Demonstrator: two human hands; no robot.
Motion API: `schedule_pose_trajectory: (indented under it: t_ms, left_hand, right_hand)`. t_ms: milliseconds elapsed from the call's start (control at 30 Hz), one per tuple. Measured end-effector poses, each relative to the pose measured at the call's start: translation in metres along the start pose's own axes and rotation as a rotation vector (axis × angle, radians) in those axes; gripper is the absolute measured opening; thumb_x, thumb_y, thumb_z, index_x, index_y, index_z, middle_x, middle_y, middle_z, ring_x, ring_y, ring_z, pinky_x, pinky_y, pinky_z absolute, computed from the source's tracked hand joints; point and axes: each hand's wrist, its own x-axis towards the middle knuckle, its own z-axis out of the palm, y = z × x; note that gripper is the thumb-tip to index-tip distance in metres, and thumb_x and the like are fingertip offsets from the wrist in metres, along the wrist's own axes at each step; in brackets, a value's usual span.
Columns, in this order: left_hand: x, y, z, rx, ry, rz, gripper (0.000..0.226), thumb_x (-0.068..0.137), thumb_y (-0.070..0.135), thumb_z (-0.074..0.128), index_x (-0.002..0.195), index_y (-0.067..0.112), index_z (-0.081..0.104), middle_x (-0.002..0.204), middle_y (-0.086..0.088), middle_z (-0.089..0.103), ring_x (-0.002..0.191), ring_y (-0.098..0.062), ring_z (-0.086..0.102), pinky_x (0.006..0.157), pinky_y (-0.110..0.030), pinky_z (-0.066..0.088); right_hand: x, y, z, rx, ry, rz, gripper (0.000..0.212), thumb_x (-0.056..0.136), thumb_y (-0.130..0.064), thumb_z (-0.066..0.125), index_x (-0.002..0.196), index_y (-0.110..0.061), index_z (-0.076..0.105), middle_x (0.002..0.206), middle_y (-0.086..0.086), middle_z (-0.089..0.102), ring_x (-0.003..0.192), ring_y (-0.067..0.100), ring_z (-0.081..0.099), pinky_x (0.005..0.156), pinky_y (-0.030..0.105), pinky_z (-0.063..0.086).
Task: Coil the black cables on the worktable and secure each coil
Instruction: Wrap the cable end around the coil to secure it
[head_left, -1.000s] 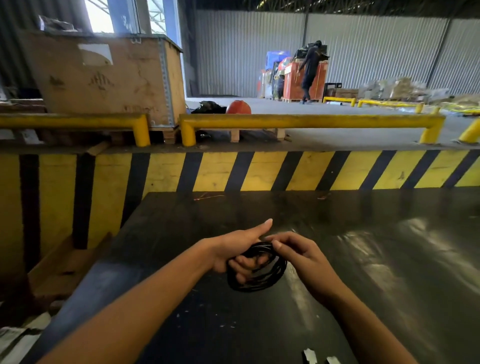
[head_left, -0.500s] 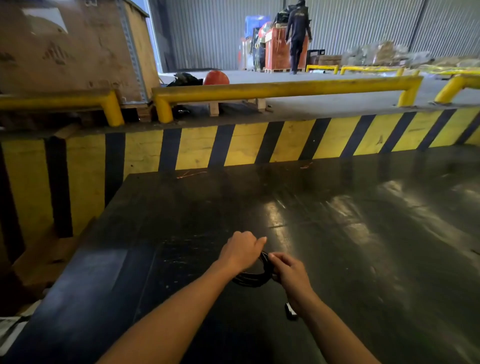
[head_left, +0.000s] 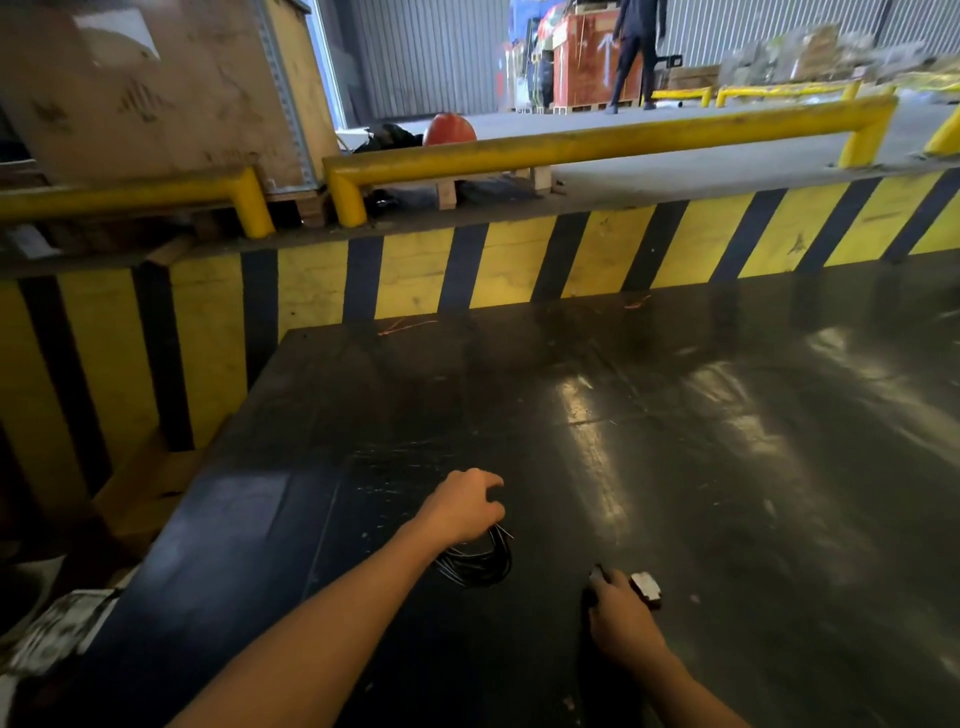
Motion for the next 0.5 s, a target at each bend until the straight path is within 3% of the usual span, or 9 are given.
schedule_pose_trajectory:
  t_ms: [67, 167, 267, 400, 500]
  left_hand:
    - [-0.006, -0.003, -0.001, 0.002, 0.001, -0.007, 0.049, 0.09, 0.019, 0.054, 0.138, 0.018, 0.045, 0.128, -0.01, 0.06, 0.092, -0.018, 0.065, 0.085, -0.034, 0.055]
    - [-0.011, -0.009, -0.006, 0.006, -0.004, 0.024, 0.041, 0.091, 0.018, 0.055, 0.132, 0.016, 0.054, 0.129, -0.009, 0.06, 0.104, -0.017, 0.063, 0.089, -0.03, 0.052]
    - [-0.013, -0.009, -0.016, -0.009, 0.009, 0.077, 0.035, 0.089, 0.019, 0.057, 0.124, 0.015, 0.061, 0.128, -0.007, 0.061, 0.111, -0.016, 0.059, 0.093, -0.029, 0.048]
    - [-0.011, 0.006, -0.042, -0.037, 0.034, 0.188, 0.03, 0.088, 0.02, 0.058, 0.118, 0.015, 0.065, 0.124, -0.006, 0.063, 0.106, -0.013, 0.061, 0.089, -0.024, 0.048]
    - [-0.009, 0.026, -0.075, -0.071, 0.06, 0.288, 0.029, 0.088, 0.02, 0.06, 0.116, 0.015, 0.066, 0.116, -0.004, 0.068, 0.095, -0.01, 0.064, 0.082, -0.02, 0.05]
  right_hand:
    - [0.004, -0.002, 0.0, -0.061, 0.0, -0.001, 0.03, 0.09, -0.008, 0.039, 0.114, -0.006, 0.057, 0.127, 0.013, 0.051, 0.112, 0.028, 0.055, 0.091, 0.033, 0.043]
    - [0.011, -0.013, -0.01, -0.032, 0.024, -0.007, 0.023, 0.088, -0.011, 0.046, 0.1, -0.01, 0.066, 0.111, 0.013, 0.066, 0.1, 0.027, 0.063, 0.079, 0.032, 0.045]
    - [0.018, -0.05, -0.043, 0.307, 0.117, -0.088, 0.013, 0.087, -0.017, 0.057, 0.098, -0.021, 0.064, 0.097, 0.007, 0.069, 0.081, 0.019, 0.065, 0.071, 0.033, 0.055]
    - [0.012, -0.123, -0.118, 0.941, 0.087, -0.169, 0.025, 0.09, -0.012, 0.056, 0.114, -0.019, 0.053, 0.085, 0.008, 0.066, 0.059, 0.015, 0.063, 0.052, 0.024, 0.051]
    - [-0.002, -0.161, -0.172, 0.981, 0.159, -0.285, 0.019, 0.091, -0.012, 0.054, 0.11, -0.013, 0.059, 0.078, 0.002, 0.063, 0.056, 0.01, 0.058, 0.045, 0.013, 0.045]
